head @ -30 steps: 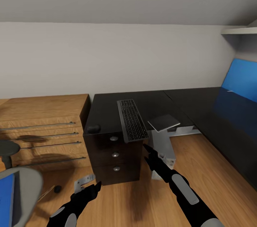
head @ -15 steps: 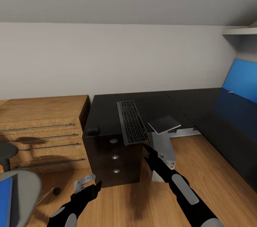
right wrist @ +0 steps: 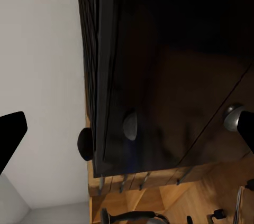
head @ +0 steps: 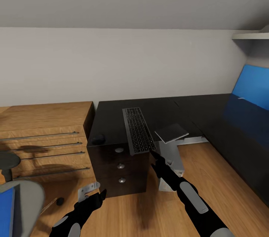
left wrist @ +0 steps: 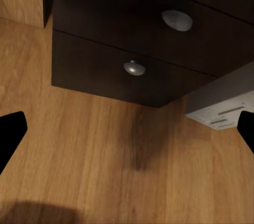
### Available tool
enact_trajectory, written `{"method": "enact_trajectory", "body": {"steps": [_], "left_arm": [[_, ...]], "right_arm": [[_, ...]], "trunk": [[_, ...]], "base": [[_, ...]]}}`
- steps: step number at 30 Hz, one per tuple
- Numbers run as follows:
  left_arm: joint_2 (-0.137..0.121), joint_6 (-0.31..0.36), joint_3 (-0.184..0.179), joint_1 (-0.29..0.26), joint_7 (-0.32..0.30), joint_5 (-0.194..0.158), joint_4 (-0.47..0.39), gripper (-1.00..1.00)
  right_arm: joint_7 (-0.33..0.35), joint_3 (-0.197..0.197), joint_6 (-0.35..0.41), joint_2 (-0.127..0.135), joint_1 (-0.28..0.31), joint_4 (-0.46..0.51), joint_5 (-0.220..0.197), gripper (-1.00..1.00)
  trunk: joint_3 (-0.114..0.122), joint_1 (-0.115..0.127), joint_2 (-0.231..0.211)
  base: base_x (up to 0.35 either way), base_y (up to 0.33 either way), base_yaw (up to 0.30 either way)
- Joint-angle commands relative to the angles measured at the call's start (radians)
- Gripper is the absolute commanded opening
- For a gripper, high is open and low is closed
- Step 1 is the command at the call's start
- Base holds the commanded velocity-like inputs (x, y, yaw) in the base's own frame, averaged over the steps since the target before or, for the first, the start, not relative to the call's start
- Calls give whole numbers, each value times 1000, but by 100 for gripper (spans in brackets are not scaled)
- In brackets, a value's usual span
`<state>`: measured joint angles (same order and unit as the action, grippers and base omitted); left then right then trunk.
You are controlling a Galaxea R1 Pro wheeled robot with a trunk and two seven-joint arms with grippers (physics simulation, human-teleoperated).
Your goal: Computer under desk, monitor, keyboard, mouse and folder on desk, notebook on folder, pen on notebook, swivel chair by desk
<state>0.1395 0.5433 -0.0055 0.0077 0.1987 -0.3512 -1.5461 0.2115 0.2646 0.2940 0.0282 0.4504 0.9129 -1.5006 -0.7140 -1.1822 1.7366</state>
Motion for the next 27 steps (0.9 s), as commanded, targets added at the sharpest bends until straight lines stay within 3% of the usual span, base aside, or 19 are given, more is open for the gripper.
{"method": "enact_trajectory", "body": {"steps": [1,8,27], "left_arm": [[0,3,-1,0,8,-11,-1,100],[0,3,-1,0,8,-11,0,100],[0,3,-1,0,7,-11,0,100]], "right_arm": [[2,2,1,1,1,0,-7,100],[2,2,1,1,1,0,-7,100],[2,3,1,1,1,-7,-7,100]], "trunk": [[-1,0,0],[-1,0,0],[-1,0,0]], "base": [[0,0,0],[7,1,0],[117,29,0]]}}
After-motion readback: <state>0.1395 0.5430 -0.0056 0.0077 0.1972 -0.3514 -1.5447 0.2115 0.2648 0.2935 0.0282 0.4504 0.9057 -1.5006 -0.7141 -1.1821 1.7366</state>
